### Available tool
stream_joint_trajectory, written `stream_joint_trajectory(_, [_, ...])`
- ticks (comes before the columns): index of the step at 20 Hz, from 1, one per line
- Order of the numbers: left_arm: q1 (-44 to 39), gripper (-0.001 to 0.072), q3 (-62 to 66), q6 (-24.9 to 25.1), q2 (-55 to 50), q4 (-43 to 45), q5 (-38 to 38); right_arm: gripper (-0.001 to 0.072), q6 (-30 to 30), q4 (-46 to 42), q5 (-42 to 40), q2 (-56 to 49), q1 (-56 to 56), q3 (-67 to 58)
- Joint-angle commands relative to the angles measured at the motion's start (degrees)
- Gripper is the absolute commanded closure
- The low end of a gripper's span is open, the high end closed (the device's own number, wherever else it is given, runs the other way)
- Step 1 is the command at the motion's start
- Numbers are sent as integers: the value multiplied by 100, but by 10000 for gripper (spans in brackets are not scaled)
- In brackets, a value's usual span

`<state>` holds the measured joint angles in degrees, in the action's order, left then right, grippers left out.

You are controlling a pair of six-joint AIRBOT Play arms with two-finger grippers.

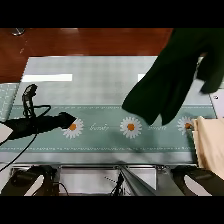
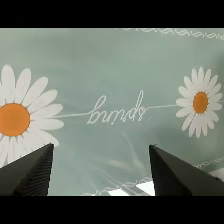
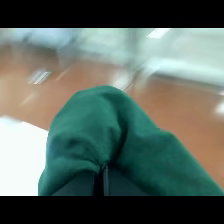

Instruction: Fold the shirts.

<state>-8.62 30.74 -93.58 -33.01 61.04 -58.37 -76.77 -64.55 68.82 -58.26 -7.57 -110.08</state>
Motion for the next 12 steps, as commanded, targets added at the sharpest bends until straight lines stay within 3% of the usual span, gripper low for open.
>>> stream_joint_trajectory(1, [2, 4, -2, 4, 11, -15, 243, 688, -236, 120, 638, -114, -1113, 1104])
stream_joint_trajectory(3, [2, 4, -2, 4, 11, -15, 280, 687, -450, 122, 260, -195, -1794, 2387])
stream_joint_trajectory(5, [2, 4, -2, 0, 11, -17, 254, 687, -837, 184, -623, -455, -2363, 3587])
stream_joint_trajectory(8, [0, 4, -2, 0, 9, -22, 225, 686, -1139, 708, -1641, -1259, -2863, 4306])
stream_joint_trajectory(9, [0, 4, -2, 0, 2, -22, 219, 625, -1137, 1012, -1786, -1534, -2903, 4299])
stream_joint_trajectory(10, [0, 4, -2, 0, -2, -22, 219, 287, -1071, 1421, -1849, -1757, -2900, 4288])
stream_joint_trajectory(11, [2, 4, -2, 0, 0, -22, 221, 87, -892, 1637, -1797, -1882, -2806, 4229])
stream_joint_trajectory(12, [0, 4, -2, 2, 0, -20, 219, 91, -837, 1652, -1613, -1906, -2621, 4133])
